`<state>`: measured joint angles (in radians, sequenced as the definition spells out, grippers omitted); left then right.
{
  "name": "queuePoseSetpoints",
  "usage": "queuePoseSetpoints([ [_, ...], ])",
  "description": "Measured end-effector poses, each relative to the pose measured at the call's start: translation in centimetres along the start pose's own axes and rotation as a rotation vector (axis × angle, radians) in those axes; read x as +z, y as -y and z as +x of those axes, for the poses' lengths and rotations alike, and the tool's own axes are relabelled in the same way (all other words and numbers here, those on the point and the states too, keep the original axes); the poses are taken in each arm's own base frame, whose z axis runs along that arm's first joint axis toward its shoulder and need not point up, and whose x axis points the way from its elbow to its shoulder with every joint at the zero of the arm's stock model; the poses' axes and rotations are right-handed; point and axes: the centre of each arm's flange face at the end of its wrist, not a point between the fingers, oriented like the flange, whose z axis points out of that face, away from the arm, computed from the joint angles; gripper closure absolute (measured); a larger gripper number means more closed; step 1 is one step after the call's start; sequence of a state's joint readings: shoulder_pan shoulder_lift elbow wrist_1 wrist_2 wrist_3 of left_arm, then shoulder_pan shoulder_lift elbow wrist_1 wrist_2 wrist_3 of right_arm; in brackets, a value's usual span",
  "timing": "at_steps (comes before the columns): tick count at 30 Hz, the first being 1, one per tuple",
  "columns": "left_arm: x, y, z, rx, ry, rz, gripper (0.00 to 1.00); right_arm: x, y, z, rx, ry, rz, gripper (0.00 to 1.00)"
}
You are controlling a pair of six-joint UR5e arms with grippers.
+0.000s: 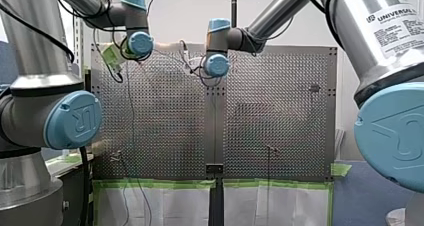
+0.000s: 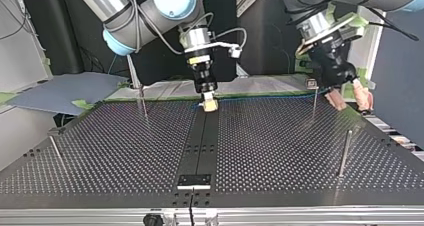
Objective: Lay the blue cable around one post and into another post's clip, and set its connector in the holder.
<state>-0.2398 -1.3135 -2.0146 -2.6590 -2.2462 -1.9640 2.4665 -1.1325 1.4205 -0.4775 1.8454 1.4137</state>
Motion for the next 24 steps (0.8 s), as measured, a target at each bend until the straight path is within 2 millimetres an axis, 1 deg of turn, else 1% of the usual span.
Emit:
queuePoseSetpoints([
  [5, 0.5, -0.3, -0.7, 0.032, -0.011, -0.018, 0.00, 0.6, 1.0, 2.1, 0.007, -0.025, 0.022, 1.00],
  [11, 1.3, -0.7, -0.9, 0.063, -0.040, -0.027, 0.00, 0.7, 2.3, 3.8, 0.014, -0.051, 0.049, 1.00],
  [17, 3.1, -0.2, -1.5, 0.055, -0.030, -0.035, 0.00, 0.9, 3.1, 5.1, 0.020, -0.074, 0.063, 1.00],
  [24, 5.8, 0.4, -2.7, -0.005, -0.011, -0.015, 0.00, 1.4, 3.5, 6.9, 0.027, -0.097, 0.074, 1.00],
])
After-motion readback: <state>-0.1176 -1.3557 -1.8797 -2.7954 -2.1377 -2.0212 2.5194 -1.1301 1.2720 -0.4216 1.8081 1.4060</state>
